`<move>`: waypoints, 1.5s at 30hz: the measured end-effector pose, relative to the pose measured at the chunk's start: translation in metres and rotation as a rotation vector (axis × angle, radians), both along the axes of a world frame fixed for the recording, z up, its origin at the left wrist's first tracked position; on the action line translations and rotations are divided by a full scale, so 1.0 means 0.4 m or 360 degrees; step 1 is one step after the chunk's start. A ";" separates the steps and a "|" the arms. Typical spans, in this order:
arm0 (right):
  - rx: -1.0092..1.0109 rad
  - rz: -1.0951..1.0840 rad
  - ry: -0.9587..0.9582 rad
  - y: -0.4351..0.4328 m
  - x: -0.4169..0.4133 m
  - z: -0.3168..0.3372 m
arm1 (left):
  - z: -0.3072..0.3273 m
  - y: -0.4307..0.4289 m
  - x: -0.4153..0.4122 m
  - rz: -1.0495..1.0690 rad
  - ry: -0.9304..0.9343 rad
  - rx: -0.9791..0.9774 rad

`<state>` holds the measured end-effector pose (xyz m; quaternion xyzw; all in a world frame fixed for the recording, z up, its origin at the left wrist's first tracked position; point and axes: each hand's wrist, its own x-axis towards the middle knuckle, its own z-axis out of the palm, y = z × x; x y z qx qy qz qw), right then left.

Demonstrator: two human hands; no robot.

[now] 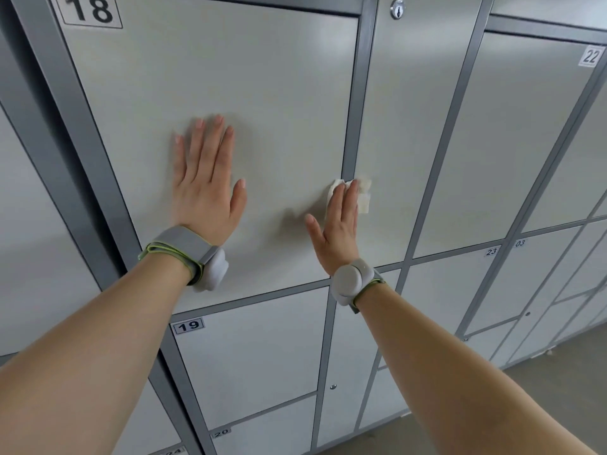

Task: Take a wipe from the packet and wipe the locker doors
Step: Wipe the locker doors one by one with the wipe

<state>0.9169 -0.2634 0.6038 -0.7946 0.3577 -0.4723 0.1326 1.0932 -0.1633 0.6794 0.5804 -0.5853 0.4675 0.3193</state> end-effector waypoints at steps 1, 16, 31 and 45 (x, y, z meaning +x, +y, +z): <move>-0.0038 -0.0012 -0.0014 -0.008 0.001 0.024 | 0.017 -0.001 0.001 0.0007 0.0000 0.0007; -0.0498 -0.0064 -0.0049 -0.085 0.004 0.312 | 0.199 -0.040 0.005 0.0081 -0.0056 -0.0078; -0.0544 -0.0019 0.0000 -0.109 -0.008 0.416 | 0.228 -0.030 0.006 0.0051 -0.0085 -0.0162; -0.0736 0.0049 -0.0086 -0.117 0.000 0.551 | 0.431 -0.034 0.002 0.0060 -0.0055 -0.0181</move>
